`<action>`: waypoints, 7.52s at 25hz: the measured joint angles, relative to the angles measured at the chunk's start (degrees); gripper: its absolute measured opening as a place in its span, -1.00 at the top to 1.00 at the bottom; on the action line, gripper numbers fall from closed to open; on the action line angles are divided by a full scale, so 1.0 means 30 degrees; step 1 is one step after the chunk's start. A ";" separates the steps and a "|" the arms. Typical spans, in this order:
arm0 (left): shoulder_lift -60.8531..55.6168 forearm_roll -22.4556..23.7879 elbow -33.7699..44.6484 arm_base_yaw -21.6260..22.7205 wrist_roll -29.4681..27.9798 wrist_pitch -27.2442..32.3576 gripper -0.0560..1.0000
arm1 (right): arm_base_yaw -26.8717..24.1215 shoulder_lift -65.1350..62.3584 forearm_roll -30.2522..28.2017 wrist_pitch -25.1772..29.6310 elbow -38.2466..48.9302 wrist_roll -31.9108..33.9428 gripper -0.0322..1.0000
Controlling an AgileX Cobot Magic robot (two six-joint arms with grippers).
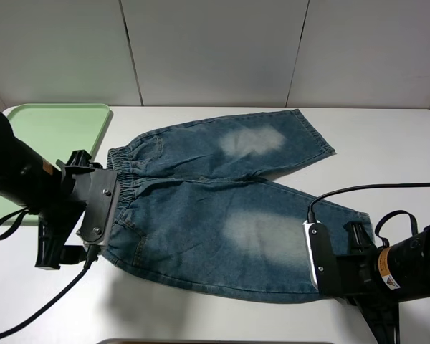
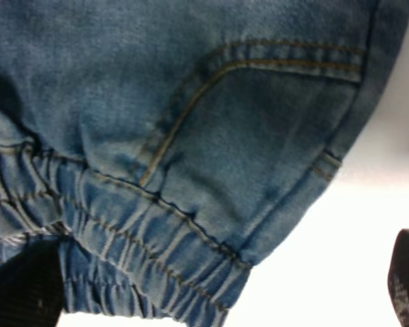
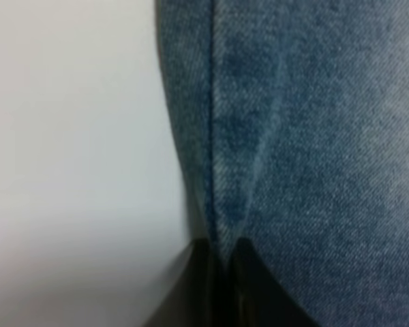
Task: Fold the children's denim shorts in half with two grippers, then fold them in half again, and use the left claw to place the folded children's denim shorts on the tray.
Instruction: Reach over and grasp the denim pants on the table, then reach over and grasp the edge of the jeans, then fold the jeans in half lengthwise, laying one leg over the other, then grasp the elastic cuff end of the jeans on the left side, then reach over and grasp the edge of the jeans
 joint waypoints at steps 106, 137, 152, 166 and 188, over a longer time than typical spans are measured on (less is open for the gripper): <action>-0.5059 -0.0624 0.2160 0.3122 -1.1967 -0.6455 0.72 | -0.5615 -0.6138 0.0033 -0.3058 -0.6467 0.8336 0.99; -0.1819 -0.0143 0.2160 0.7335 -1.2574 -1.2172 0.73 | -0.6628 0.2114 0.1550 -0.5874 -1.1835 0.8395 0.99; -0.0518 -0.0376 0.2160 0.7487 -1.2374 -1.3489 0.06 | -0.7086 0.3404 0.1924 -0.6995 -1.1835 0.8411 0.41; -0.0044 -0.0502 0.2178 0.7550 -1.2442 -1.7297 -0.60 | -0.7139 0.3675 0.4573 -1.1432 -1.1835 0.7725 -0.41; -1.0200 -0.0499 0.2191 0.7550 -1.8695 -1.5782 -0.60 | -0.7139 -0.1855 0.6018 -0.7630 -1.1835 0.7533 -0.41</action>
